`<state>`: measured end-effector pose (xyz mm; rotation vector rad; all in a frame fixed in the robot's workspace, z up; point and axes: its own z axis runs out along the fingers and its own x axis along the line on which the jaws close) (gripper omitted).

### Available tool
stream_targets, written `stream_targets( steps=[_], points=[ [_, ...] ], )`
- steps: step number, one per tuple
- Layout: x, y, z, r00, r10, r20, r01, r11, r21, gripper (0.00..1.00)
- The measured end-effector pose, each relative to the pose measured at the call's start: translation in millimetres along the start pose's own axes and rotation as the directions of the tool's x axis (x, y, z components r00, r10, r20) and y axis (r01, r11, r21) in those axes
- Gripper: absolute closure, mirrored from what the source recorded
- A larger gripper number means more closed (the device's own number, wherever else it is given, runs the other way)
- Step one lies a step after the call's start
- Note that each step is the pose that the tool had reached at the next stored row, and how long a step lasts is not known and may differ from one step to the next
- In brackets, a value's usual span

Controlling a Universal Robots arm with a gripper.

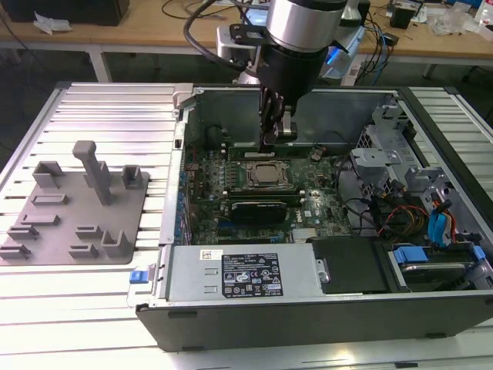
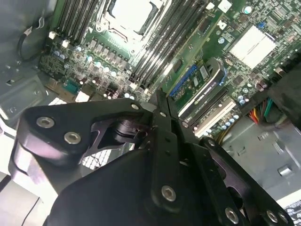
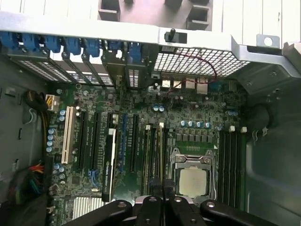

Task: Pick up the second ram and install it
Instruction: 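Pick up the second ram and move it above second insertion slot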

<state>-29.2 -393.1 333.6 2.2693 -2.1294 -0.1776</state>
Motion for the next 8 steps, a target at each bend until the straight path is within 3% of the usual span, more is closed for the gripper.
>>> stream_targets(
  steps=[3,8],
  points=[
    [0.1,0.0,7.3,1.0000,0.002,-0.0002,-0.002,1.0000,0.0058,0.91],
    [0.3,-0.3,13.4,0.9997,0.025,-0.0011,-0.025,0.9997,0.0074,0.91]
  ],
)
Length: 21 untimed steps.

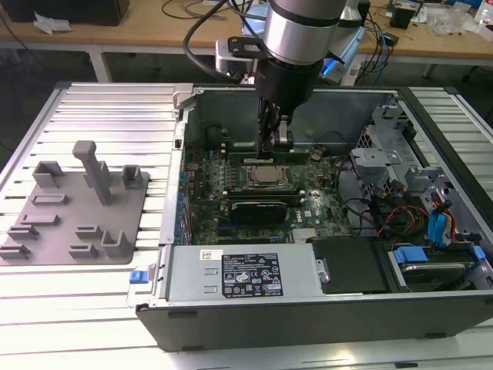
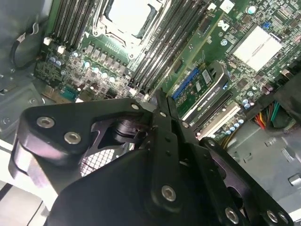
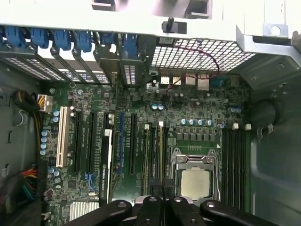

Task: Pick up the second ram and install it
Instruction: 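Pick up the second ram and move it above second insertion slot, then insert the second ram into the second slot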

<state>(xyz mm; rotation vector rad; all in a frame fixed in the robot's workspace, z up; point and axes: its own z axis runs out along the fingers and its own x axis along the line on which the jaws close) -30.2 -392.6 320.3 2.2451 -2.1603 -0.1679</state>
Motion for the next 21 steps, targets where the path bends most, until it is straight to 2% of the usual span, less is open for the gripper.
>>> stream_targets(
  steps=[3,10,21],
  points=[
    [0.0,-0.4,3.8,1.0000,0.003,-0.0012,-0.003,1.0000,0.0008,0.91],
    [0.0,-2.4,26.2,0.9994,0.033,0.0016,-0.033,0.9994,0.0032,0.91],
    [0.1,-2.6,28.2,0.9994,0.035,0.0017,-0.035,0.9994,0.0033,0.91]
  ],
)
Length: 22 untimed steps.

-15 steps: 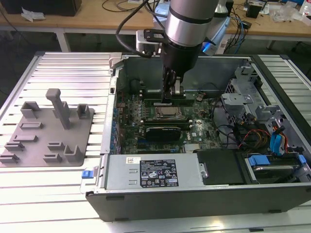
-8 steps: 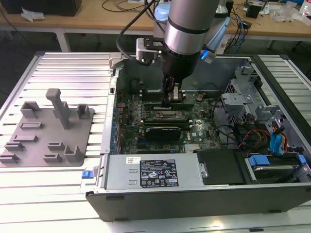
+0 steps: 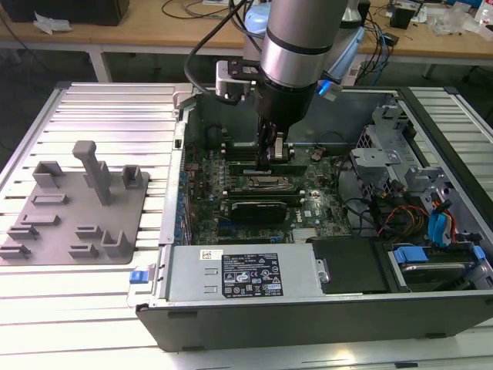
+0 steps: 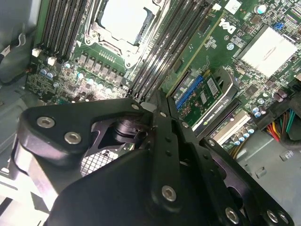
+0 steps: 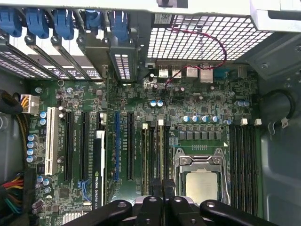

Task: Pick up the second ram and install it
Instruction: 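Insert the second ram into the second slot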

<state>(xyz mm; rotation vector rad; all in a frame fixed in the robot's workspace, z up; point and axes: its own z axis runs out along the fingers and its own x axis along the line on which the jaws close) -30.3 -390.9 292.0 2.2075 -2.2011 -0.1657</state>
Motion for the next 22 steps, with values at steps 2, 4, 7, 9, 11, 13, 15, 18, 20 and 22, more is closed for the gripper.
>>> stream_targets(
  steps=[2,4,7,9,11,13,15,18,20,22],
  points=[
    [0.0,0.0,0.1,1.0000,0.000,0.0000,0.000,1.0000,0.0000,0.91],
    [0.0,0.0,0.1,1.0000,0.000,0.0000,0.000,1.0000,0.0000,0.91],
    [0.2,-0.3,2.9,1.0000,0.000,-0.0002,0.000,1.0000,0.0000,0.91],
    [0.5,-0.6,6.7,1.0000,0.000,-0.0009,0.000,1.0000,0.0000,0.91],
    [0.7,-0.9,10.5,1.0000,0.000,-0.0009,0.000,1.0000,0.0001,0.91],
    [0.9,0.7,13.6,1.0000,-0.002,-0.0012,0.003,1.0000,0.0007,0.91],
    [1.1,2.0,16.6,1.0000,-0.006,-0.0016,0.006,1.0000,0.0037,0.91],
    [1.5,2.9,22.8,1.0000,-0.007,-0.0018,0.007,0.9999,0.0092,0.91],
    [1.7,2.7,25.8,1.0000,-0.008,-0.0018,0.008,0.9999,0.0114,0.91],
    [1.9,2.5,29.4,1.0000,-0.008,-0.0018,0.008,0.9999,0.0114,0.91]
  ],
)
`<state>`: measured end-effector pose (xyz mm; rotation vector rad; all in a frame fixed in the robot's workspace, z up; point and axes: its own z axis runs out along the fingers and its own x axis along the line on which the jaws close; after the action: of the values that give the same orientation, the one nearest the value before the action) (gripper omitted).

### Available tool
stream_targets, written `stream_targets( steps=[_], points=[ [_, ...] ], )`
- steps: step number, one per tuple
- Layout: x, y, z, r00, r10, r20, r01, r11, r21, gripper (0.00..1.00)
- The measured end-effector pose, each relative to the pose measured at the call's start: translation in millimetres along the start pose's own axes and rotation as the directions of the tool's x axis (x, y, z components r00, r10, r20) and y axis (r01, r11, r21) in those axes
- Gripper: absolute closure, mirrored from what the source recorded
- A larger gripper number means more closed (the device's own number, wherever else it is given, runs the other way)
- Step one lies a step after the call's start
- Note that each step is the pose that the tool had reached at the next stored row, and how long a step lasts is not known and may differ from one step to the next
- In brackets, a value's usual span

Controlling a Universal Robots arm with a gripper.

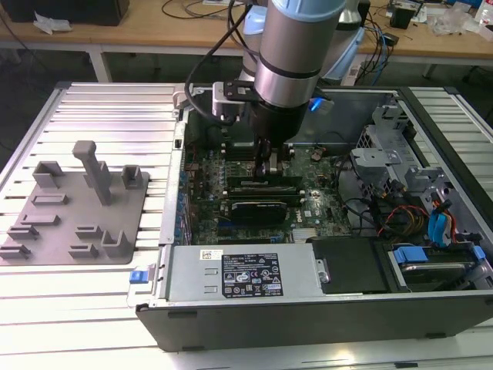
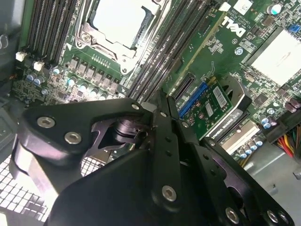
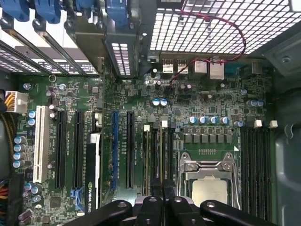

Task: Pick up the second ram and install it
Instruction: 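Insert the second ram into the second slot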

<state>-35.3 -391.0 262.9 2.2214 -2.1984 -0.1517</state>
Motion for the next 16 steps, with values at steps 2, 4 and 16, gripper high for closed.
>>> stream_targets(
  steps=[2,4,16],
  points=[
    [0.2,-0.2,3.0,1.0000,0.000,0.0001,0.000,1.0000,0.0001,0.91],
    [0.4,-0.5,6.6,1.0000,0.000,-0.0001,0.000,1.0000,0.0000,0.91],
    [-2.8,-7.1,16.6,1.0000,0.007,0.0007,-0.007,1.0000,0.0005,0.91]
  ],
)
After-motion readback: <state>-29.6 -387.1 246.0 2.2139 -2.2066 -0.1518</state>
